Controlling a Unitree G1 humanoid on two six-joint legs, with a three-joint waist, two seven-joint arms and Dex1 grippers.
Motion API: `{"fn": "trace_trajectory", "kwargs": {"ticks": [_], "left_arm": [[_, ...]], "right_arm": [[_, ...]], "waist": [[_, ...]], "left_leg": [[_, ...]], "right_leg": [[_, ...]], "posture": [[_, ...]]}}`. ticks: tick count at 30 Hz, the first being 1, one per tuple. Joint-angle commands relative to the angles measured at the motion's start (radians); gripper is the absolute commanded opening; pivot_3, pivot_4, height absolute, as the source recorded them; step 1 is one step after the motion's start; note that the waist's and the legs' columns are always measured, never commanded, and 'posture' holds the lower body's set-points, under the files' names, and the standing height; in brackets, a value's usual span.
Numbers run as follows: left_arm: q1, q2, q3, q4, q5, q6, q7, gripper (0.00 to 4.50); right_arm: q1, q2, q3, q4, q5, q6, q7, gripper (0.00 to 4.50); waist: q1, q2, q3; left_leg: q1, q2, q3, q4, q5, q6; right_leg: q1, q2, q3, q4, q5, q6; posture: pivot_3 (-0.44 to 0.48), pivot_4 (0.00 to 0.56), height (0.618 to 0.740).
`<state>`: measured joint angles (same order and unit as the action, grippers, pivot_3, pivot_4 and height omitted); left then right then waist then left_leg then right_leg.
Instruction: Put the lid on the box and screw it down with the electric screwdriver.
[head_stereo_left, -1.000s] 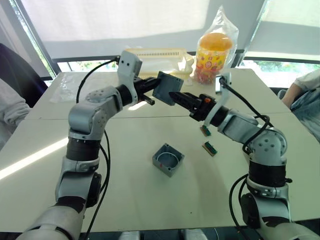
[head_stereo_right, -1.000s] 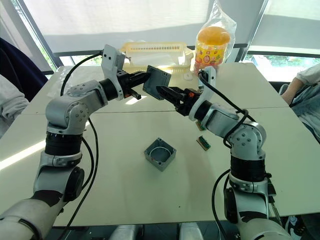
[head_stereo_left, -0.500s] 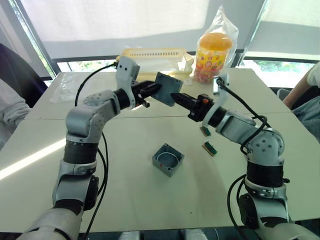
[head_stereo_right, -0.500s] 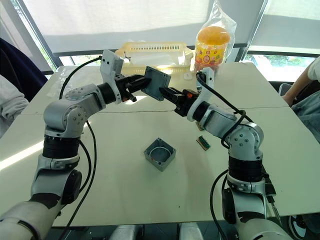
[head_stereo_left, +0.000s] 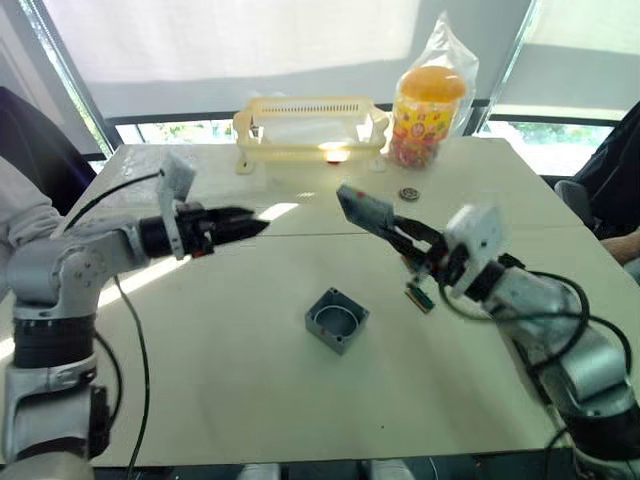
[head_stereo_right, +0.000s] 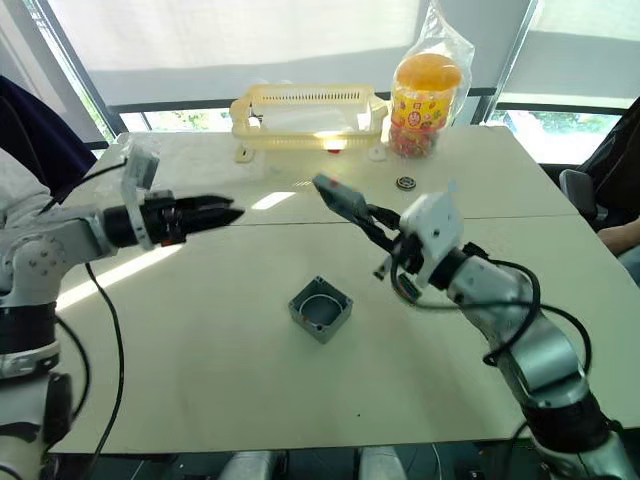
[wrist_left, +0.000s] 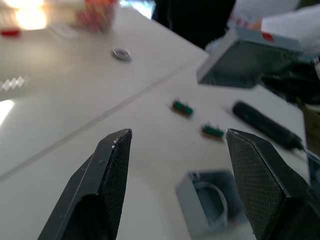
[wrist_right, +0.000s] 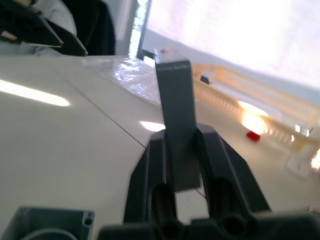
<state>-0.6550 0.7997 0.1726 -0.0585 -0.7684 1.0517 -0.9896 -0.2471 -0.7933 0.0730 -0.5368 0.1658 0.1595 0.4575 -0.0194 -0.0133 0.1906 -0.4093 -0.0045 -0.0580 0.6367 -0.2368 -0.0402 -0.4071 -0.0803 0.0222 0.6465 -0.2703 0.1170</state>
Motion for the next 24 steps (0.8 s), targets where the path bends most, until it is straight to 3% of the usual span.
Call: {"fn": "trace_trajectory", "kwargs": {"ticks": [1,5,11,24], "left_arm": [[0.01,0.032,-0.079,0.005,0.044,-0.071,-0.097,3.05],[-0.023,0.001,-0.115,0.027,0.057,-0.09,-0.099,3.05],[-0.045,-0.026,-0.159,0.025,0.056,-0.082,-0.132,3.05],[-0.08,-0.051,-0.224,0.042,0.108,-0.119,-0.168,3.05]], "right_arm": [[0.053,-0.065,0.067,0.046,-0.383,-0.371,-0.058,0.13],[0.117,-0.046,0.091,0.095,-0.652,-0.537,-0.179,0.13],[0.174,0.019,0.104,0.171,-0.862,-0.64,-0.311,0.13],[0.093,0.057,0.15,0.389,-0.959,-0.79,-0.403,0.13]], "waist": [[0.002,-0.001,0.0],[0.005,-0.002,0.001],[0.001,-0.002,0.001],[0.001,-0.002,0.001]], "left_leg": [[0.0,0.0,0.0,-0.001,0.001,-0.001],[0.0,0.0,0.0,-0.002,0.003,-0.005],[0.0,0.0,-0.001,-0.002,0.003,-0.005],[0.001,0.0,-0.001,-0.002,0.003,-0.005]], "right_leg": [[0.0,0.0,0.0,-0.001,0.0,0.0],[0.0,0.0,0.0,-0.001,-0.001,-0.002],[0.0,0.0,0.001,0.0,0.0,-0.001],[0.0,0.0,0.001,0.001,0.0,-0.001]], "posture": [[0.0,0.15,0.74],[0.0,0.15,0.74],[0.0,0.15,0.74],[0.0,0.15,0.74]]}}
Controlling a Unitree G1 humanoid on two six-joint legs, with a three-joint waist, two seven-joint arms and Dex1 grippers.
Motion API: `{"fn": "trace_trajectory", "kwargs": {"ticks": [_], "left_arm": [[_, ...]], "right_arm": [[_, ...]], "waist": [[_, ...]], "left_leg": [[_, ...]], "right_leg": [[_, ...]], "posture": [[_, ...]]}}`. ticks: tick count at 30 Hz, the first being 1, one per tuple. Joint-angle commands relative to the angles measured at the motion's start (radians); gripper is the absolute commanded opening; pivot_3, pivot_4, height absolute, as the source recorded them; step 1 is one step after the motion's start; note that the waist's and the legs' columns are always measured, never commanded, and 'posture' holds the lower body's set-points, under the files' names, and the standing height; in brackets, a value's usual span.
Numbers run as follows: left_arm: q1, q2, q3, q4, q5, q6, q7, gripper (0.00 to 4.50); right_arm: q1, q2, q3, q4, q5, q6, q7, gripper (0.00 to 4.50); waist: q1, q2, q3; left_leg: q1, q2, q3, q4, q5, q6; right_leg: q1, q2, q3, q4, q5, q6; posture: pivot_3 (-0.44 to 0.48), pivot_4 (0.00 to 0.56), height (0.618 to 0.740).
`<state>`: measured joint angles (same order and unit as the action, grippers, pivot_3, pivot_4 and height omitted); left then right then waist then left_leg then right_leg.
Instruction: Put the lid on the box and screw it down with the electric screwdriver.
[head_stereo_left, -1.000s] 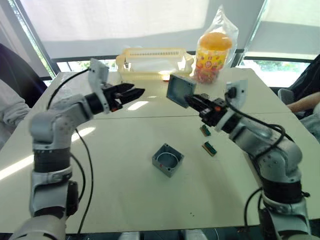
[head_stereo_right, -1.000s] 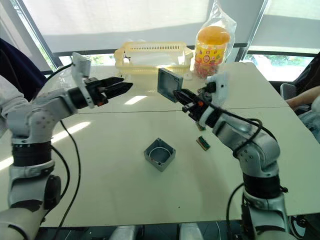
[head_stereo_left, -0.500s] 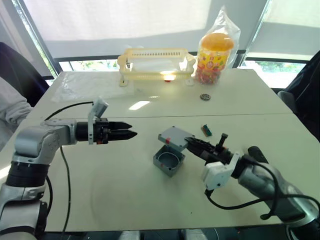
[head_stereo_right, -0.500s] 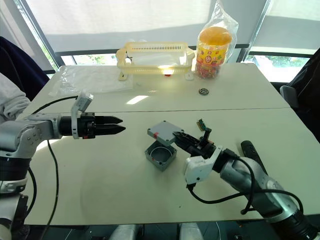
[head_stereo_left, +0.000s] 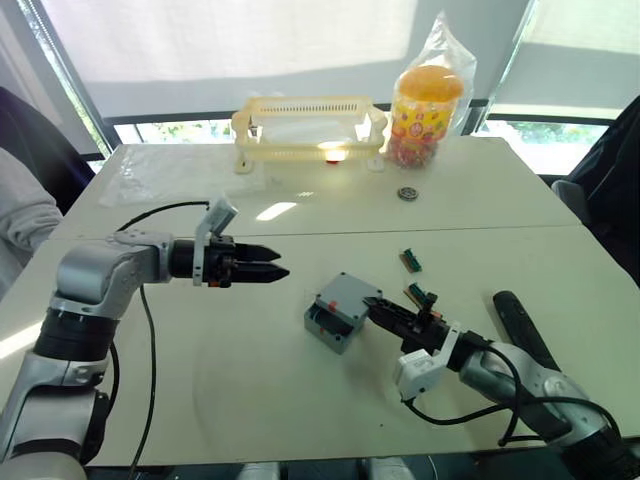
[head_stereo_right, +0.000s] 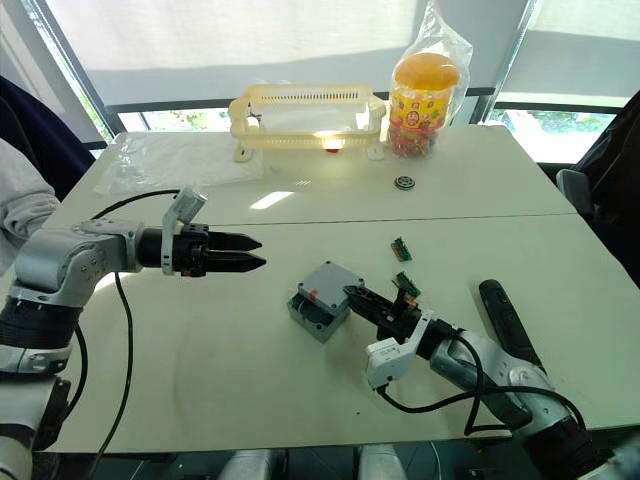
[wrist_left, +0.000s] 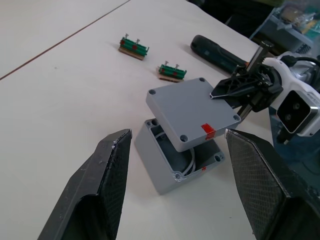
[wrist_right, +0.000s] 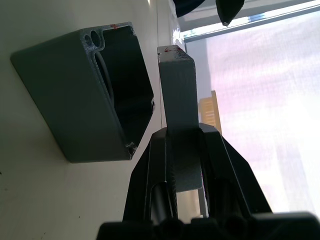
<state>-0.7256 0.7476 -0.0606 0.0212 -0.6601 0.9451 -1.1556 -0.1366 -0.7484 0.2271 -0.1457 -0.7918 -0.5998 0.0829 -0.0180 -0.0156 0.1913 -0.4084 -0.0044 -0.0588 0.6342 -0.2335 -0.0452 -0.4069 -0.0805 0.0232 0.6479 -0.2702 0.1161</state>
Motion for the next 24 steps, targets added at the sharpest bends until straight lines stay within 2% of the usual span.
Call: {"fn": "trace_trajectory", "kwargs": {"ticks": [1,24], "left_arm": [[-0.006,0.001,0.01,-0.043,-0.001,-0.011,-0.001,3.05],[-0.006,-0.029,-0.01,-0.058,0.012,-0.021,0.004,3.05]], "right_arm": [[-0.02,0.014,-0.003,0.001,-0.003,-0.036,-0.03,0.13],[-0.028,0.06,0.03,0.039,-0.071,-0.086,-0.047,0.13]], "waist": [[0.0,0.0,0.0],[0.0,0.0,0.0]], "left_leg": [[0.0,0.0,0.0,0.0,0.0,0.0],[0.0,0.0,0.0,0.001,0.0,0.0]], "right_leg": [[0.0,0.0,0.0,0.0,0.0,0.0],[0.0,0.0,0.0,0.001,0.0,0.0]], "posture": [[0.0,0.15,0.74],[0.0,0.15,0.74]]}}
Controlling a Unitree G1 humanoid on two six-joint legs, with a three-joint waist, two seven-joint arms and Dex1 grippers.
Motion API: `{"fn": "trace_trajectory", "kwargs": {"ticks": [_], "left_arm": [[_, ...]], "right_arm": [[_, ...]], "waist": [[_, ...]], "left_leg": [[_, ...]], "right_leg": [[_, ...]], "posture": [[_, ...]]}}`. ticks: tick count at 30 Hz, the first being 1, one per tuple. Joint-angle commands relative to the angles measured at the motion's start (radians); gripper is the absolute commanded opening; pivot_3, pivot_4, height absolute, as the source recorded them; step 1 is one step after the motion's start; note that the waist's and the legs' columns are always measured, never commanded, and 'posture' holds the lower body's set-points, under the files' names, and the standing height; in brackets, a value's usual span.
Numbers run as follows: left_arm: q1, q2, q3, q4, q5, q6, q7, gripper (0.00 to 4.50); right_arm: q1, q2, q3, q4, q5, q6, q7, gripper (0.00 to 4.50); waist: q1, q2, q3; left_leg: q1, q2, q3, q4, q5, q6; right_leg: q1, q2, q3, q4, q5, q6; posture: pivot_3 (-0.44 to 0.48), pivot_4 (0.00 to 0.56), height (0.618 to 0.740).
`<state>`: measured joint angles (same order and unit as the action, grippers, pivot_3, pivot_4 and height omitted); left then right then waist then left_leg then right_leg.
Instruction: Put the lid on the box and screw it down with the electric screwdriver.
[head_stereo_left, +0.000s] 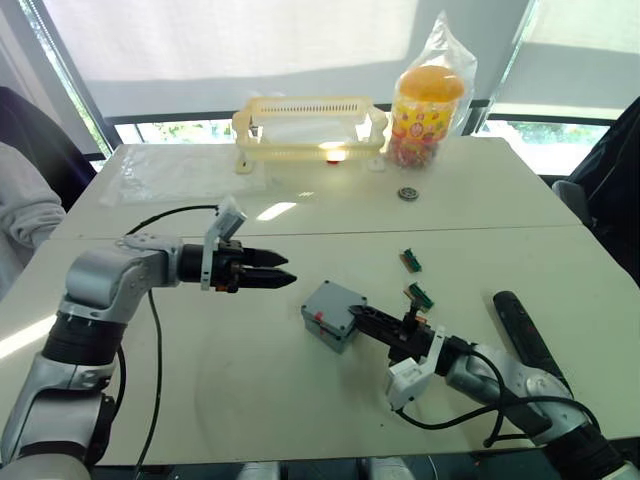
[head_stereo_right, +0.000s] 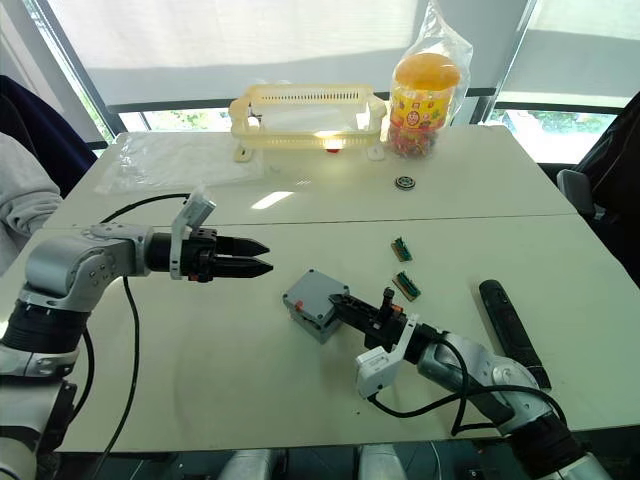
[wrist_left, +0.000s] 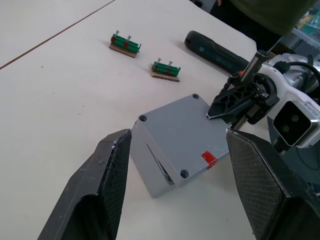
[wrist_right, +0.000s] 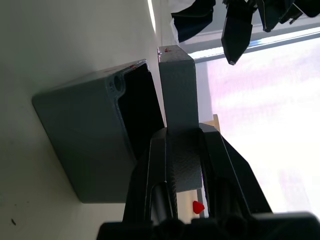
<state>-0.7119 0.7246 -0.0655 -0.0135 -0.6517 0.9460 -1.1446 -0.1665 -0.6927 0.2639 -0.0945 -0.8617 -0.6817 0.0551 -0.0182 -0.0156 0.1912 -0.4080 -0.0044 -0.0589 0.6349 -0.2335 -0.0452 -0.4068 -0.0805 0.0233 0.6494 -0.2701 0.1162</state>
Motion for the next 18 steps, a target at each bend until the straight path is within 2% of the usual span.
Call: {"fn": "trace_trajectory", "kwargs": {"ticks": [1,6,10,18], "left_arm": [[-0.024,-0.014,-0.011,-0.022,0.009,-0.027,-0.007,3.05],[-0.054,-0.068,-0.059,-0.006,0.048,-0.07,-0.009,3.05],[-0.07,-0.109,-0.141,0.015,0.121,-0.154,-0.034,3.05],[-0.091,-0.152,-0.182,0.072,0.177,-0.221,-0.07,3.05]], "right_arm": [[0.004,0.004,-0.005,-0.01,-0.001,-0.003,-0.018,0.13],[0.004,0.008,-0.002,0.005,-0.007,0.006,-0.019,0.13],[0.01,0.015,0.001,0.009,-0.007,0.019,-0.024,0.13],[0.037,0.019,0.001,-0.021,-0.006,0.039,-0.03,0.13]], "waist": [[0.001,0.0,0.0],[0.003,0.0,0.0],[0.003,0.0,0.0],[0.001,0.0,0.0]], "left_leg": [[0.0,0.0,0.0,0.0,0.0,0.0],[0.0,0.0,0.0,0.001,0.0,0.0],[0.0,0.0,0.0,0.001,0.0,0.0],[0.001,0.0,0.0,0.001,0.0,0.0]], "right_leg": [[0.0,0.0,0.0,0.0,0.0,0.0],[0.001,0.0,0.0,0.0,0.0,0.0],[0.001,0.0,0.0,0.0,0.0,0.0],[0.002,0.0,0.0,0.0,0.0,0.0]], "posture": [[0.0,0.15,0.74],[0.0,0.15,0.74],[0.0,0.15,0.74],[0.0,0.15,0.74]]}}
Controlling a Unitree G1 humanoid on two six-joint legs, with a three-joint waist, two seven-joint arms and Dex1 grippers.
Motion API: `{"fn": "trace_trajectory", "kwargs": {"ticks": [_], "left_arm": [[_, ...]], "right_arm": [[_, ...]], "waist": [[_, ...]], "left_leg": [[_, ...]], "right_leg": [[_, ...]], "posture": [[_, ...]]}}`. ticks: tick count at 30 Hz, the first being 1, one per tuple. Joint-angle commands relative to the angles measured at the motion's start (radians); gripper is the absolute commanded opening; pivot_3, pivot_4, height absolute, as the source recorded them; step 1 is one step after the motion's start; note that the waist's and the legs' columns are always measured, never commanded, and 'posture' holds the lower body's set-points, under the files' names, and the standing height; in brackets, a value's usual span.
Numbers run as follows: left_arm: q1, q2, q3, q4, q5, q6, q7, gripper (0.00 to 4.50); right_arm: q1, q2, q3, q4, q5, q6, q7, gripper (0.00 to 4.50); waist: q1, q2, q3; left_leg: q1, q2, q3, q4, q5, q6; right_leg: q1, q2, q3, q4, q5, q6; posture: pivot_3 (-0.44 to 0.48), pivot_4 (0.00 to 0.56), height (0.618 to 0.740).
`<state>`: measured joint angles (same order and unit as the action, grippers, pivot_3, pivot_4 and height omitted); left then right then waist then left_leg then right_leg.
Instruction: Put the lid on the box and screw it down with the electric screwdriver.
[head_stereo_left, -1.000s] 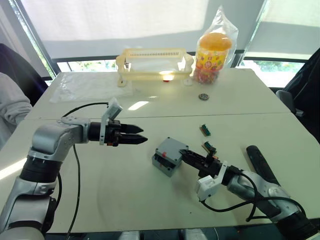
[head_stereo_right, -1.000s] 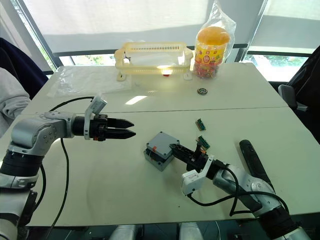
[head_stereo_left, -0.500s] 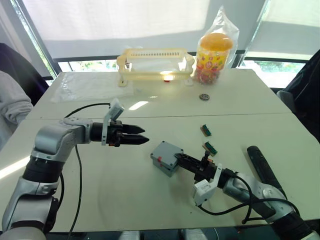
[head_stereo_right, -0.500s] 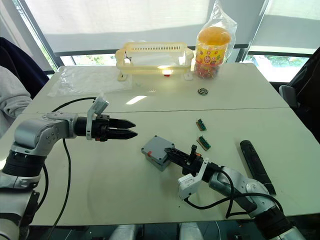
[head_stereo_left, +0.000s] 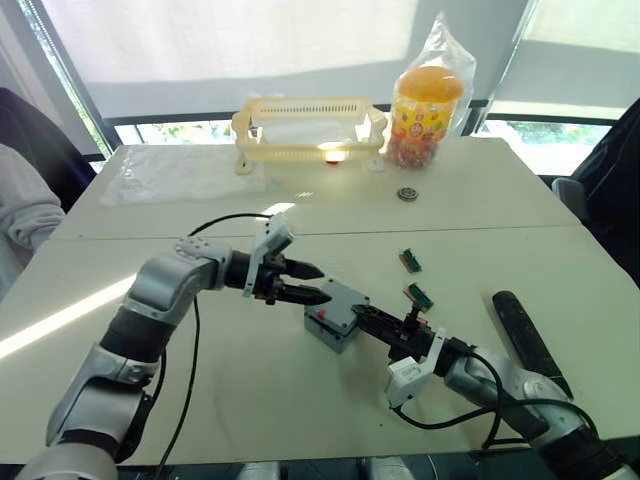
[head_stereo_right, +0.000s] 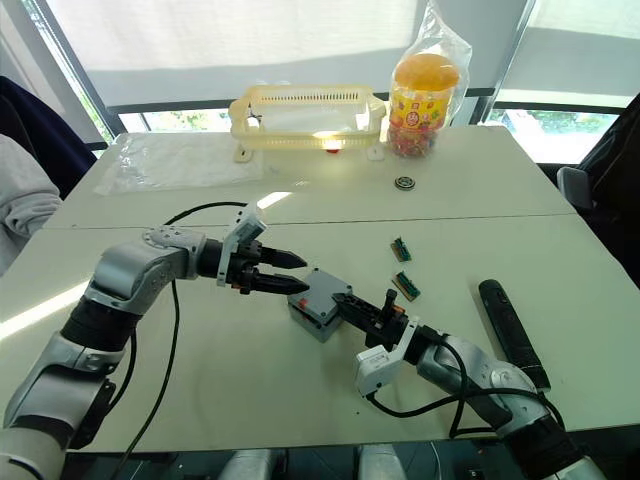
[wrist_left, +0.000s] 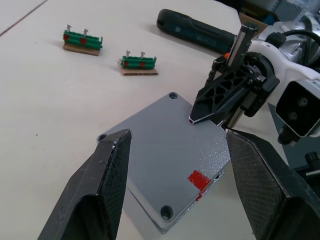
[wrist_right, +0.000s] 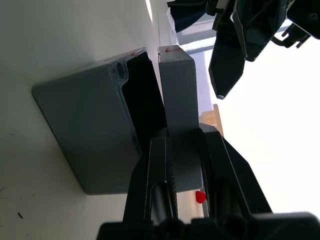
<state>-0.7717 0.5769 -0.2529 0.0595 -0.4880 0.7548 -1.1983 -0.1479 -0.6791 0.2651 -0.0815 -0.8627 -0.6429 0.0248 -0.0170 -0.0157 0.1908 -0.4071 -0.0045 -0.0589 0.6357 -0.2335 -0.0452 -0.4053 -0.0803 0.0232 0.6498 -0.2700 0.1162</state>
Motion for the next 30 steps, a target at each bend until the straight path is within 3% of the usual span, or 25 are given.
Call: {"fn": "trace_trajectory", "kwargs": {"ticks": [1,17,22,25,30], "left_arm": [[-0.034,-0.009,0.001,0.01,0.021,-0.038,-0.019,3.05],[0.001,-0.057,-0.111,0.07,0.161,-0.157,-0.062,3.05],[0.032,-0.059,-0.132,0.06,0.177,-0.152,-0.081,3.11],[0.049,-0.061,-0.14,0.052,0.182,-0.151,-0.083,3.11],[0.073,-0.057,-0.167,0.048,0.211,-0.163,-0.082,3.11]], "right_arm": [[0.023,0.006,0.002,-0.037,-0.006,0.002,0.0,0.13],[0.029,0.013,0.017,-0.022,-0.019,0.013,-0.013,0.13],[0.053,0.005,0.003,-0.036,-0.025,0.015,-0.031,2.65],[0.07,-0.006,-0.012,-0.052,-0.024,0.014,-0.039,4.17],[0.097,-0.026,-0.038,-0.076,-0.018,0.009,-0.048,4.17]], "waist": [[0.001,0.0,0.0],[0.002,0.0,-0.001],[0.001,0.0,-0.004],[0.001,-0.001,-0.005],[0.004,-0.003,-0.009]], "left_leg": [[0.0,0.0,0.0,0.0,0.0,0.0],[0.0,0.0,0.0,0.001,0.0,0.0],[0.002,0.0,0.0,0.001,0.0,0.0],[0.015,0.0,0.0,-0.002,0.0,0.001],[0.018,0.0,0.0,-0.003,-0.001,0.001]], "right_leg": [[0.0,0.0,0.0,0.0,0.0,0.0],[0.001,0.0,0.0,0.0,0.0,0.0],[0.003,0.0,0.0,0.0,0.0,0.0],[0.016,0.0,0.0,-0.003,-0.001,-0.001],[0.019,0.0,0.0,-0.003,-0.003,-0.004]], "posture": [[0.0,0.15,0.74],[0.0,0.15,0.74],[0.0,0.15,0.74],[0.0,0.15,0.74],[0.0,0.15,0.74]]}}
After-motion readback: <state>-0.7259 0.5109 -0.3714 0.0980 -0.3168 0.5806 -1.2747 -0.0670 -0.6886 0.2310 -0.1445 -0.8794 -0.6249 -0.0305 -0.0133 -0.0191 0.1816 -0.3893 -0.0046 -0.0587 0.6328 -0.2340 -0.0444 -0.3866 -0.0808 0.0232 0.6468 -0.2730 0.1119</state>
